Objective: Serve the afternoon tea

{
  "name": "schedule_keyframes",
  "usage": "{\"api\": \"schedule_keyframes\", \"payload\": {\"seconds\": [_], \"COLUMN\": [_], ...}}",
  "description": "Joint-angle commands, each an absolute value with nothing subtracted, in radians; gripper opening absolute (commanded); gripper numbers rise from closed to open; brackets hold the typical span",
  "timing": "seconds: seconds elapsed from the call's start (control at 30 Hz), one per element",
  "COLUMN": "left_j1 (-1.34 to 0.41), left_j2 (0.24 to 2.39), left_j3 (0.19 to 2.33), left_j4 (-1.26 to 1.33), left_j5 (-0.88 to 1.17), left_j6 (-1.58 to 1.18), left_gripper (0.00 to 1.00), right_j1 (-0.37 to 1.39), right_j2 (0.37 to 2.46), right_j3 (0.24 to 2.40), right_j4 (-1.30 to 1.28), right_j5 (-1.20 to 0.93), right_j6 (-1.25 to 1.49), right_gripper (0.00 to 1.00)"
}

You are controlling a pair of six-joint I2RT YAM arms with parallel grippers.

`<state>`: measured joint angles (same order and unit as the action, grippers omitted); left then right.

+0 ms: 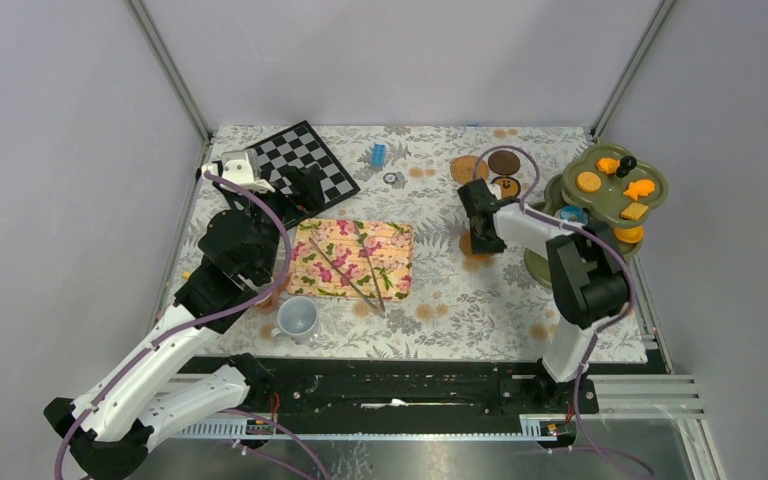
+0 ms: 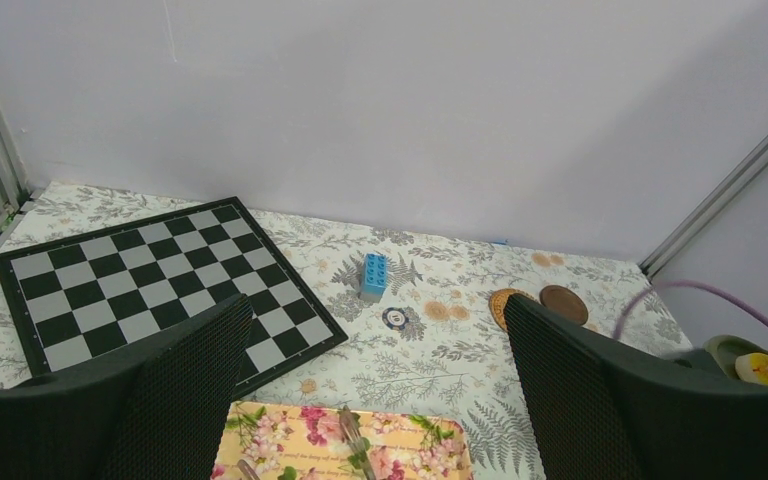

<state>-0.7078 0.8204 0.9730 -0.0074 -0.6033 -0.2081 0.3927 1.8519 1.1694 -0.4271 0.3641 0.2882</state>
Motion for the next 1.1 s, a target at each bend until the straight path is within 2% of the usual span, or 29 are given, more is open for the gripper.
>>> {"api": "schedule_keyframes", "payload": {"seconds": [0.0, 0.23, 0.33, 0.43, 0.5, 0.53, 0.57, 0.6, 0.87, 1.07], "left_j1": [-0.704, -0.703, -0.704, -0.704, -0.703, -0.702, -0.700, -0.698, -0.698, -0.698], "left_j2": [0.818, 0.813, 0.812, 0.802, 0.798, 0.798, 0.799, 0.798, 0.802, 0.808], "left_j3": [0.992, 0.992, 0.993, 0.992, 0.991, 0.993, 0.995, 0.996, 0.991, 0.991], "left_j4": [0.015, 0.014, 0.011, 0.012, 0.015, 0.013, 0.010, 0.011, 0.014, 0.017], "left_j5": [-0.583, -0.574, -0.574, -0.575, -0.577, -0.576, -0.572, -0.568, -0.586, -0.588], "left_j6": [-0.219, -0.225, -0.227, -0.227, -0.226, -0.227, -0.230, -0.232, -0.218, -0.215], "left_gripper": [0.99, 0.99, 0.99, 0.99, 0.99, 0.99, 0.99, 0.99, 0.99, 0.99], "right_j1": [0.405, 0.446, 0.469, 0.521, 0.536, 0.534, 0.522, 0.497, 0.401, 0.343], "right_j2": [1.673, 1.394, 1.340, 1.281, 1.195, 1.159, 1.166, 1.203, 1.530, 1.726], "right_j3": [1.000, 0.823, 0.842, 0.921, 0.932, 0.922, 0.922, 0.935, 1.094, 1.186], "right_j4": [-0.604, -0.748, -0.820, -0.915, -0.838, -0.771, -0.709, -0.669, -0.440, -0.429], "right_j5": [0.287, 0.307, 0.261, 0.335, 0.326, 0.311, 0.295, 0.278, 0.199, 0.147], "right_j6": [0.388, 0.566, 0.624, 0.664, 0.654, 0.633, 0.602, 0.572, 0.393, 0.312], "right_gripper": [0.36, 0.39, 0.42, 0.44, 0.52, 0.63, 0.71, 0.75, 0.95, 0.97]}}
